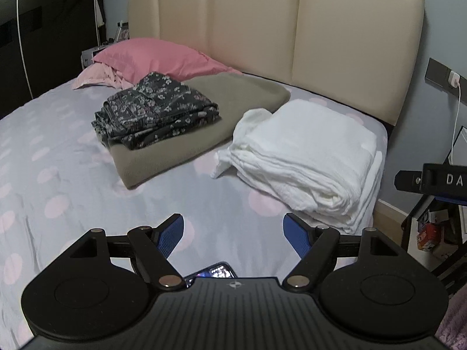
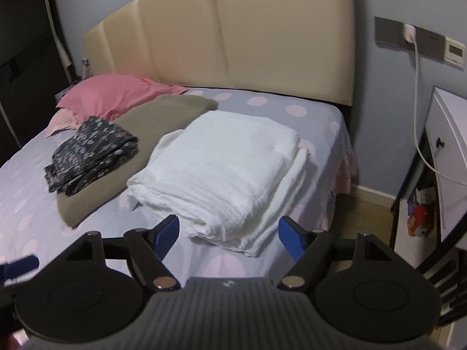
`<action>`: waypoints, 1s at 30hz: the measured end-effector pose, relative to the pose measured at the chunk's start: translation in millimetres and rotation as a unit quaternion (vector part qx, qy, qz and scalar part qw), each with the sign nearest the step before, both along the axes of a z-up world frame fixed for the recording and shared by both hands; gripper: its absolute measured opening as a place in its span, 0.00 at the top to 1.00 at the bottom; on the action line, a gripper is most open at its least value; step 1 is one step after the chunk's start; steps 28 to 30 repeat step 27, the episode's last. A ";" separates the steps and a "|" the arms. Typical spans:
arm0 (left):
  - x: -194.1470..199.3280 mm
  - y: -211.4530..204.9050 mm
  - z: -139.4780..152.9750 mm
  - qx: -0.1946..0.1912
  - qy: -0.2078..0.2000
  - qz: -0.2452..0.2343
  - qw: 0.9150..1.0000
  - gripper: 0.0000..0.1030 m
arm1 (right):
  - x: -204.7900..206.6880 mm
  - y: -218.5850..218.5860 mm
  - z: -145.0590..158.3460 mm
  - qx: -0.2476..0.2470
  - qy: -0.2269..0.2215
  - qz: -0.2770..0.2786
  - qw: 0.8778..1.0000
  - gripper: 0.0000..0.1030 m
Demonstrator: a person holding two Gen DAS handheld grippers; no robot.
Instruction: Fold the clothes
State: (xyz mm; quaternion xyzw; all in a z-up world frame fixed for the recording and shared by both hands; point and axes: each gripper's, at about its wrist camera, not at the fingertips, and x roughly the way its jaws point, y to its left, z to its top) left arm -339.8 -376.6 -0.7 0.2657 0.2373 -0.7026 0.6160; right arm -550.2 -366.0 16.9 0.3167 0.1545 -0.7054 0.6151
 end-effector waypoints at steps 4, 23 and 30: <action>-1.1 1.0 -2.5 0.006 -0.006 0.001 1.000 0.28 | 3.0 -1.6 -1.3 0.009 0.002 0.003 1.000 0.25; -3.6 0.7 -1.3 0.008 -0.006 -0.001 1.000 0.28 | 15.5 -3.5 -3.0 0.016 0.025 0.010 1.000 0.21; -3.1 0.7 -0.9 0.008 -0.004 -0.002 1.000 0.28 | 18.3 -2.7 -2.2 0.014 0.028 0.013 0.999 0.21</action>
